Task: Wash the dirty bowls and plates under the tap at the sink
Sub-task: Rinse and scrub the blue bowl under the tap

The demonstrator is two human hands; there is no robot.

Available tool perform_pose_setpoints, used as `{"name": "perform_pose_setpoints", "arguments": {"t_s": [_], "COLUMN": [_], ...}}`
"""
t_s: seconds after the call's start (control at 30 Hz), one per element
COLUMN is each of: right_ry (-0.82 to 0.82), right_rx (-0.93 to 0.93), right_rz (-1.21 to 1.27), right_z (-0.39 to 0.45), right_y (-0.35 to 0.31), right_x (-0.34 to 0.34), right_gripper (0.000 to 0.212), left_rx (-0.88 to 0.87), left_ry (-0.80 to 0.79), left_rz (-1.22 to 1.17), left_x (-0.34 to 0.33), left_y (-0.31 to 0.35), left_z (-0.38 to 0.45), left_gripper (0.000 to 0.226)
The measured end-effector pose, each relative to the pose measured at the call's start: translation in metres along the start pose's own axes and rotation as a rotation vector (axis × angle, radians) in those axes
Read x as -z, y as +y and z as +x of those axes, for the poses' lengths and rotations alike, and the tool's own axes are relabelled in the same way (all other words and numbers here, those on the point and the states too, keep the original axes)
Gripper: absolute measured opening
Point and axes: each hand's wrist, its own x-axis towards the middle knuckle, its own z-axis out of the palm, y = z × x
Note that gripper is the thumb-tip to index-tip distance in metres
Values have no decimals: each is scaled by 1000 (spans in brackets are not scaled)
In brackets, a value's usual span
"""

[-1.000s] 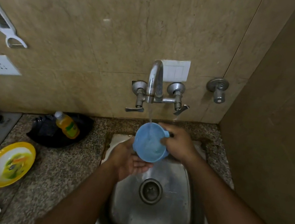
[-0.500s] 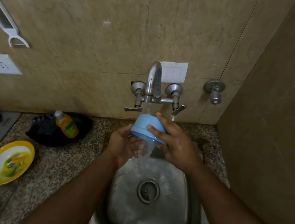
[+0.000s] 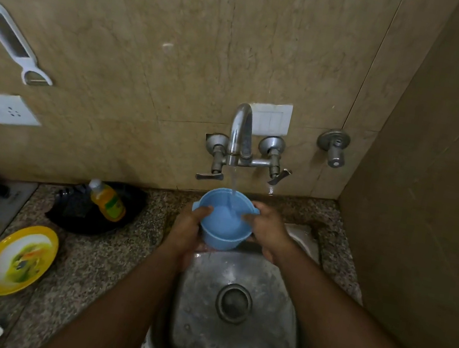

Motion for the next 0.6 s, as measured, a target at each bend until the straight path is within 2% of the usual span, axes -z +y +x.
{"name": "perform_pose_setpoints", "arguments": {"t_s": [0.07,0.1,0.17,0.23,0.3,0.4,0.47,0.5,0.6], "right_ry": [123,176,173,90,-5,-119,-77,-25,103], "right_rx": [14,6,-42,-103,-152,-233,-257,-216,98], "right_rz": [-213,-238,-146,-52,-53,-176,-285,-321,-487], "right_z": [4,6,9,5,-1,-10,-10,-10,-13], "right_y": [2,3,-1,-7,-14,-29,-41,-48,-64], "right_x": [-9,-13,-18,-21,-20,-8,4,6,3], "right_gripper": [23,25,27,23,22,27,26,23,16], "left_rx": [-133,-220,-389,-451,-364,-35,116,164,226], "left_ry": [44,55,49,71,148,249,217,182,82], "left_rz": [114,184,358,454,454,324,271,262,140], "left_x": [-4,-5,-6,-8,-6,5,7,6,-5], "left_y": [0,-1,3,12,21,27,19,14,-6], "left_z": [0,0,-3,-8,-3,10,11,10,11], "left_gripper": [34,33,37,36,33,31,30,31,45]}}
